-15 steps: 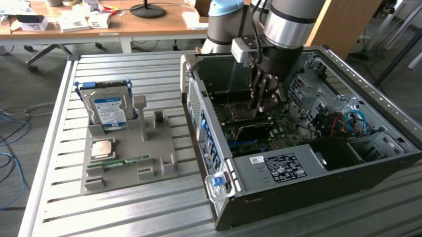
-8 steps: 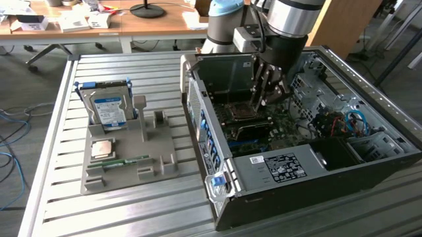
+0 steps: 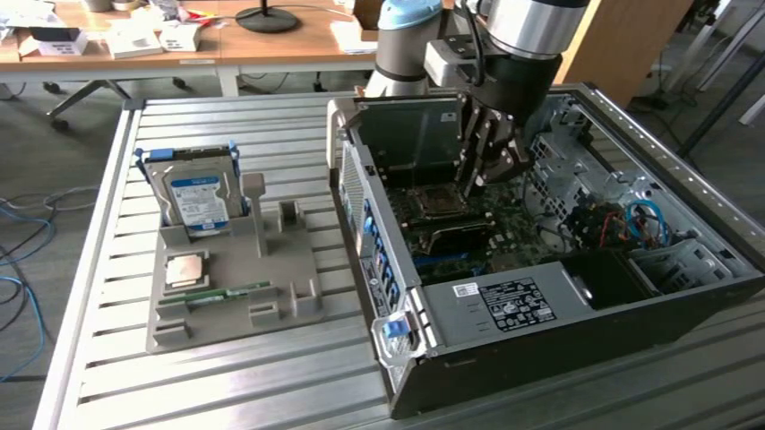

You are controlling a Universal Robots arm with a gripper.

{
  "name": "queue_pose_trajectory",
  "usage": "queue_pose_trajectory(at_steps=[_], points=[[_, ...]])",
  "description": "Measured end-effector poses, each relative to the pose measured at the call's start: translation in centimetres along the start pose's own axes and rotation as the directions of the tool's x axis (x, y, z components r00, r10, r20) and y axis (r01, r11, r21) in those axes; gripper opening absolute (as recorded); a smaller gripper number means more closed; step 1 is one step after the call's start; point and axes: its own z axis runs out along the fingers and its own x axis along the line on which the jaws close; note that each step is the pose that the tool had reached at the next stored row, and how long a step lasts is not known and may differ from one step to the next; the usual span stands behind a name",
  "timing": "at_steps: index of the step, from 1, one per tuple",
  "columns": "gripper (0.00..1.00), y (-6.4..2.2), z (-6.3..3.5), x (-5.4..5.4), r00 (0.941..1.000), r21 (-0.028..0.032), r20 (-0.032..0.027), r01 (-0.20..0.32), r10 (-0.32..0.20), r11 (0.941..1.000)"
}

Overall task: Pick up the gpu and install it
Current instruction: 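Insert the gpu into the slot, then press down on the gpu until it lock into place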

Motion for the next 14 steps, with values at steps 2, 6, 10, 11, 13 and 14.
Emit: queue_pose_trajectory(at_steps=[2, 6, 10, 11, 13, 14], points=[[0.34, 0.00, 0.00, 0.00, 1.0000, 0.0000, 0.0000, 0.000, 0.000, 1.0000], [0.34, 0.00, -0.01, 0.00, 1.0000, 0.0000, -0.0001, 0.000, 0.000, 1.0000], [0.34, 0.00, -0.01, 0.00, 1.0000, 0.0000, -0.0001, 0.000, 0.000, 1.0000], [0.34, 0.00, -0.01, 0.00, 1.0000, -0.0001, -0.0002, 0.000, 0.000, 1.0000], [0.34, 0.00, -0.01, 0.00, 1.0000, -0.0001, -0.0001, 0.000, 0.000, 1.0000], [0.34, 0.00, -0.01, 0.00, 1.0000, -0.0001, -0.0001, 0.000, 0.000, 1.0000]])
